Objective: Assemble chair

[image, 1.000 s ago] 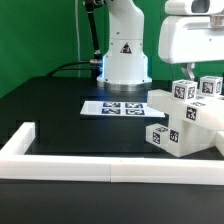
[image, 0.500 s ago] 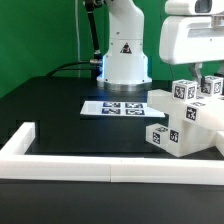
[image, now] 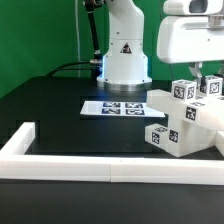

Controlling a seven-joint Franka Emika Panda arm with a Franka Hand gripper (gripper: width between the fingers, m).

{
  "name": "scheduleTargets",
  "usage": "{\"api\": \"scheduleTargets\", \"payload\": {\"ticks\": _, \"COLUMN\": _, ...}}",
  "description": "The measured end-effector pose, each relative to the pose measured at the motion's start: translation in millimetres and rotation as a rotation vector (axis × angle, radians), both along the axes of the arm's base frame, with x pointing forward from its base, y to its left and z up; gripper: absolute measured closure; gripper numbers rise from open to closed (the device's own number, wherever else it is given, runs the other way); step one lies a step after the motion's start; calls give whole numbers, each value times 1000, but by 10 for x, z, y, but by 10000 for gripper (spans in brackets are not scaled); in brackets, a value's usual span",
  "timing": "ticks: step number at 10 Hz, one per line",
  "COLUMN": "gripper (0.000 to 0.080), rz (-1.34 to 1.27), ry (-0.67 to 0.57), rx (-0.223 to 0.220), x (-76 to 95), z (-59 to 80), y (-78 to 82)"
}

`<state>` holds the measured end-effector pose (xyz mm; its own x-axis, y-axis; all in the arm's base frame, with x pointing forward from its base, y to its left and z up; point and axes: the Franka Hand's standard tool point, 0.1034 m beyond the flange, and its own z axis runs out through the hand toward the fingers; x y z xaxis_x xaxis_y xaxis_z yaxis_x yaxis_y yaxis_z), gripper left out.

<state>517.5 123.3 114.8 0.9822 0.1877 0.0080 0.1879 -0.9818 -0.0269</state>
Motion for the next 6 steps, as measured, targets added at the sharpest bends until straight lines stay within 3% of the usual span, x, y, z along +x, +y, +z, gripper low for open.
{"api": "scheduleTargets", "payload": {"ticks": 6, "gripper": 512, "rz": -429, "ry": 12, "rx": 2, "x": -2, "z": 0, "y": 10}}
